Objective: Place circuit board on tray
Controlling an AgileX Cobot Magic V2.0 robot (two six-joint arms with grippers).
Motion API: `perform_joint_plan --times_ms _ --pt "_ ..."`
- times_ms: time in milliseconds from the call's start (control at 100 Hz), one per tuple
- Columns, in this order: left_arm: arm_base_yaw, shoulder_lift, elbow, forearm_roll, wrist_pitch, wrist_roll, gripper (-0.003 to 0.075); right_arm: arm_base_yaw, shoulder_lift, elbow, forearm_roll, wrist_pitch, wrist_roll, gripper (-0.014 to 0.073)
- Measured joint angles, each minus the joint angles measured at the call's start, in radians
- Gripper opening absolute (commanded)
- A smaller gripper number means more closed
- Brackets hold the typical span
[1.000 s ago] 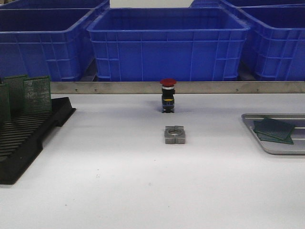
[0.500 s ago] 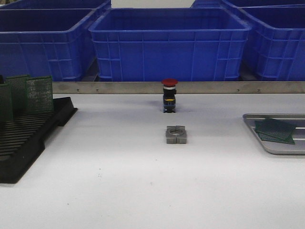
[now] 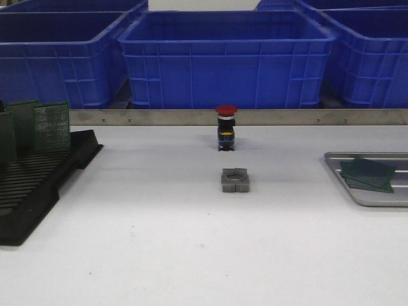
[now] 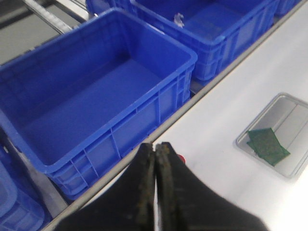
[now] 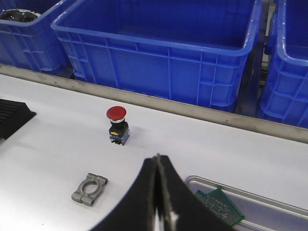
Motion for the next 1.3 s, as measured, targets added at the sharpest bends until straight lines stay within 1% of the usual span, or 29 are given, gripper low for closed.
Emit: perform_joint_plan --times_ms 260,400,520,760,950,1140,1300 --pt "0.0 -0.305 0.313 -0.011 -0.277 -0.004 -0.002 0.001 -0.192 0.085 0.023 -0.066 -0.002 -0.0113" --pt "0.0 -0.477 0.49 -0.018 -0.387 -0.004 -0.002 0.001 -0.296 0.134 0.031 -0.082 -0.004 -0.0113" --pt "0.0 -0.613 0.643 -0.028 -0.454 -0.004 -0.002 0.001 -0.378 0.18 0.034 -0.085 -0.004 -0.0113" --pt "0.0 -0.86 0.917 -0.035 -0.5 -0.004 -0.002 0.001 -0.514 0.265 0.036 -0.085 -0.004 -0.0113" --pt "0.0 -1.035 1.098 -0.047 -0.513 -0.004 -0.002 0.001 -0.544 0.308 0.036 -0.085 -0.004 -0.0113" --pt "0.0 -1.164 1.224 -0.059 -0.519 -0.004 -0.002 0.001 -0.546 0.337 0.038 -0.083 -0.004 -0.0113" --pt "0.0 -1.22 1.27 -0.065 -0.537 -0.004 -0.002 0.001 -0.546 0.337 0.047 -0.076 -0.004 -0.0113"
